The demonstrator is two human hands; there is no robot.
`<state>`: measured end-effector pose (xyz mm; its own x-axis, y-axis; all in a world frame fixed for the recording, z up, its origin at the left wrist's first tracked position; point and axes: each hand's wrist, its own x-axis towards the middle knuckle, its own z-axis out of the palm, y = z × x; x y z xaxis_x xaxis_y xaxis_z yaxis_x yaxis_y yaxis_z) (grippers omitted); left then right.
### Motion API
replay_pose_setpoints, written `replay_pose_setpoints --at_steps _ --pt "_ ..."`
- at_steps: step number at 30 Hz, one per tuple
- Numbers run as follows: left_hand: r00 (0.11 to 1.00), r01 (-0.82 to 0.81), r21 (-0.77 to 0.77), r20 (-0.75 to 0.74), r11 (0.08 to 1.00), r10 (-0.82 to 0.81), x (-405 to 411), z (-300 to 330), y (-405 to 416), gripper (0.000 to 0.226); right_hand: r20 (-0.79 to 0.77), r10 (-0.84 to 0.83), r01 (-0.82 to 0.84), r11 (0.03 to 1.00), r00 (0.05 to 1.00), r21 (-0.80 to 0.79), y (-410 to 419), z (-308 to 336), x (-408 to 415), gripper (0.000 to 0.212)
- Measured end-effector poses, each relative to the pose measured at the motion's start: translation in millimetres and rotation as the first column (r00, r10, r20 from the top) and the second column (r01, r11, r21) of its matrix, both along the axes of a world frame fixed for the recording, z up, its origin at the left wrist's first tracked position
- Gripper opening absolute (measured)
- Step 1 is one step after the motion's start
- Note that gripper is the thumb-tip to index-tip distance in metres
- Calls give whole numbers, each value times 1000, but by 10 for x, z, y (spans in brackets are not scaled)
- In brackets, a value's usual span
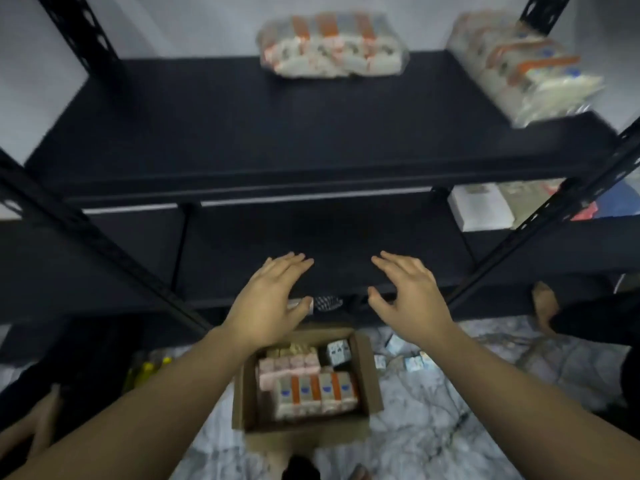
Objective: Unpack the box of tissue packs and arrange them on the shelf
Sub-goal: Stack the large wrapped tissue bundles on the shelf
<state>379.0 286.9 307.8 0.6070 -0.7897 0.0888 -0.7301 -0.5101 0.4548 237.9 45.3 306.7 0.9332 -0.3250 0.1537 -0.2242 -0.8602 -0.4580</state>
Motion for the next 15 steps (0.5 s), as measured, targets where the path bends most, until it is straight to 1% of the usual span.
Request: replay_pose_setpoints --at_steps 2,5,8,10,11,13,15 --pt "992 -73 43 -102 996 77 -194 -425 178 65 -89 22 -18 999 996 42 80 -357 -168 62" --pt "963 -147 127 -211 981 171 -440 -1042 437 61 -219 64 -37 991 974 126 214 -926 -388 68" --pt "929 -165 243 -288 956 234 -591 -1578 635 58 -341 94 -23 978 935 207 333 -1445 -528 71" --pt "910 -158 302 -324 940 257 -629 -1933 735 63 -401 129 -22 965 907 260 397 -1794 -581 74" --pt "901 -155 320 -343 935 267 -630 -2102 764 67 -424 142 -17 959 894 285 417 -1981 -588 72" --pt "880 -155 364 -371 918 296 -622 -2477 819 66 -468 150 5 949 871 314 469 -2337 -579 64" --pt "864 -157 409 -384 899 326 -607 -2890 856 67 -493 166 12 941 854 337 522 -2725 -548 62"
